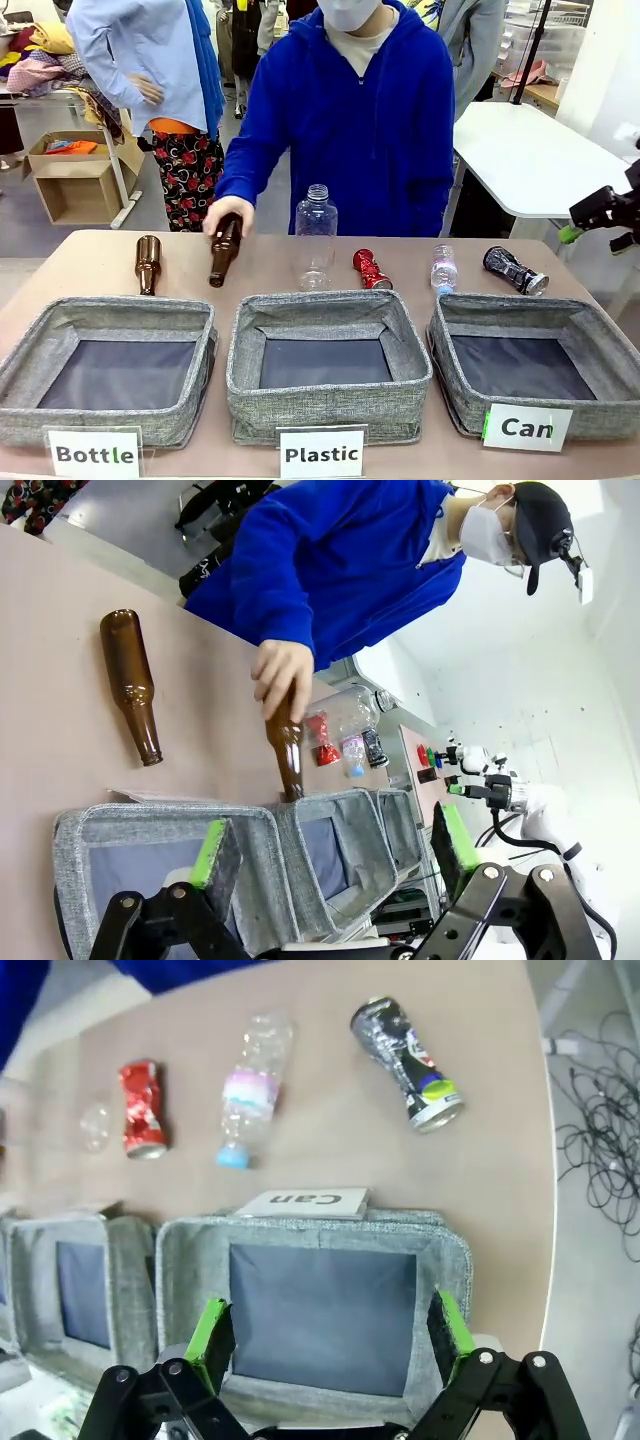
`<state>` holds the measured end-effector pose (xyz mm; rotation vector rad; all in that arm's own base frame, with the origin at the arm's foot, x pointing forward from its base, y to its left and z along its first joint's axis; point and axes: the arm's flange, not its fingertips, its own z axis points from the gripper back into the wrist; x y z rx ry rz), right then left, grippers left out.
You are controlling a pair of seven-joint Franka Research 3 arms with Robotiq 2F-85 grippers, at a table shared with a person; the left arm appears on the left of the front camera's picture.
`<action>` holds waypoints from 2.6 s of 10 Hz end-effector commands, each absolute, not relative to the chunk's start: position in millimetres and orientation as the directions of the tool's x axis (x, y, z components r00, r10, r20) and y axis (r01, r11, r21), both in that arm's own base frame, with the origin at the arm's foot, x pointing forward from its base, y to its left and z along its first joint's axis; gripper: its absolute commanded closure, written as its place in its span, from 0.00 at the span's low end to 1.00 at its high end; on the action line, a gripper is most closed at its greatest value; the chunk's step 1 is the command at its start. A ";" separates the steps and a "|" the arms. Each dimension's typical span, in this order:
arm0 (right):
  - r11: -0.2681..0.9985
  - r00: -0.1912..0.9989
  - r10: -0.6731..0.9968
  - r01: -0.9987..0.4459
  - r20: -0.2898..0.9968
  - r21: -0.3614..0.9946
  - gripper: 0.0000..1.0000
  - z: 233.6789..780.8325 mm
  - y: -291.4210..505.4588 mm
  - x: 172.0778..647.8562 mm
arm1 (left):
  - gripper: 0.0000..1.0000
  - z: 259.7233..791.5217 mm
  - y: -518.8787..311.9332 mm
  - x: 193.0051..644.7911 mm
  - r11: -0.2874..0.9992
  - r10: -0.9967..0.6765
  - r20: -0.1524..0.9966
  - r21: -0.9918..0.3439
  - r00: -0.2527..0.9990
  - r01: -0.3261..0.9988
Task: Sort the can waste into the basket.
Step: Pick up the can waste from the table and place it in the right Fabric basket.
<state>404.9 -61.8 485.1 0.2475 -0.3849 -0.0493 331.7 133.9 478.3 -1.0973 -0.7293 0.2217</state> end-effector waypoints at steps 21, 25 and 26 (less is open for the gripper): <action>0.965 0.948 0.247 -0.259 0.201 0.032 0.00 297.4 -60.9 636.2 | 0.00 528.4 168.9 210.0 0.379 0.317 0.601 -0.790 0.734 0.483; 0.969 0.953 0.229 -0.242 0.196 0.042 0.21 295.8 -62.5 636.7 | 0.00 522.4 145.7 225.1 0.337 0.224 0.580 -0.800 0.783 0.496; 0.970 0.956 0.224 -0.237 0.191 0.047 0.60 296.1 -62.7 636.4 | 0.00 517.2 129.5 236.5 0.304 0.171 0.565 -0.809 0.807 0.502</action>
